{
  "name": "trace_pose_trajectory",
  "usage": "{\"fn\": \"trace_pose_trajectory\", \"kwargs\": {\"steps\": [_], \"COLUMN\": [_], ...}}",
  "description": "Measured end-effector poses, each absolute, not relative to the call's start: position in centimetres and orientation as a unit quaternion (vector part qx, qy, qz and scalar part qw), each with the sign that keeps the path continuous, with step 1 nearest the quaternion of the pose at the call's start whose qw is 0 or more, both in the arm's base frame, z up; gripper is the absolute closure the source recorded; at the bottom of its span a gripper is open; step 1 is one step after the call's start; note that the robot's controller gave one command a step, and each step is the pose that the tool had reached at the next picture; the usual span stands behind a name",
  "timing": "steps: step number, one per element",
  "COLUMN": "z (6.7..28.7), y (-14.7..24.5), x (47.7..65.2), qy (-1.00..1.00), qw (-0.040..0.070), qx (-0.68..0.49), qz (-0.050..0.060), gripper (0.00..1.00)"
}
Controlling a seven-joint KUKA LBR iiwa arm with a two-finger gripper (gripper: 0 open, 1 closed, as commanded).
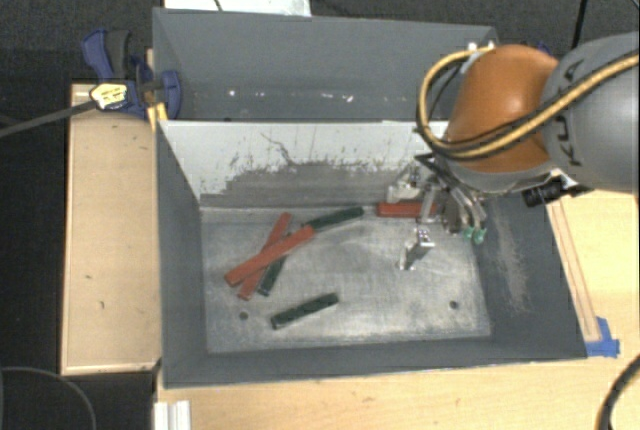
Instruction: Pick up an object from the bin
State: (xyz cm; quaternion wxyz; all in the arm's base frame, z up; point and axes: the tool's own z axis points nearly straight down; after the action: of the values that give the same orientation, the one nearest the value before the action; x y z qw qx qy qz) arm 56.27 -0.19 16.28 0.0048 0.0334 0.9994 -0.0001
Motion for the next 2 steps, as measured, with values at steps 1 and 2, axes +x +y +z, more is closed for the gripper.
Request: {"fn": "trace_pose_trajectory", "kwargs": {"steps": [1, 2], "z": [10.2, 8.3], "y": [4.5, 8.1], "x": [56.0, 56.6], "qy": [0.999, 0.999], "qw": [0.003, 0.006], "qx": [0.054, 0.042], "qz": [0.001, -0.002], "gripper": [0.0, 0.0]}}
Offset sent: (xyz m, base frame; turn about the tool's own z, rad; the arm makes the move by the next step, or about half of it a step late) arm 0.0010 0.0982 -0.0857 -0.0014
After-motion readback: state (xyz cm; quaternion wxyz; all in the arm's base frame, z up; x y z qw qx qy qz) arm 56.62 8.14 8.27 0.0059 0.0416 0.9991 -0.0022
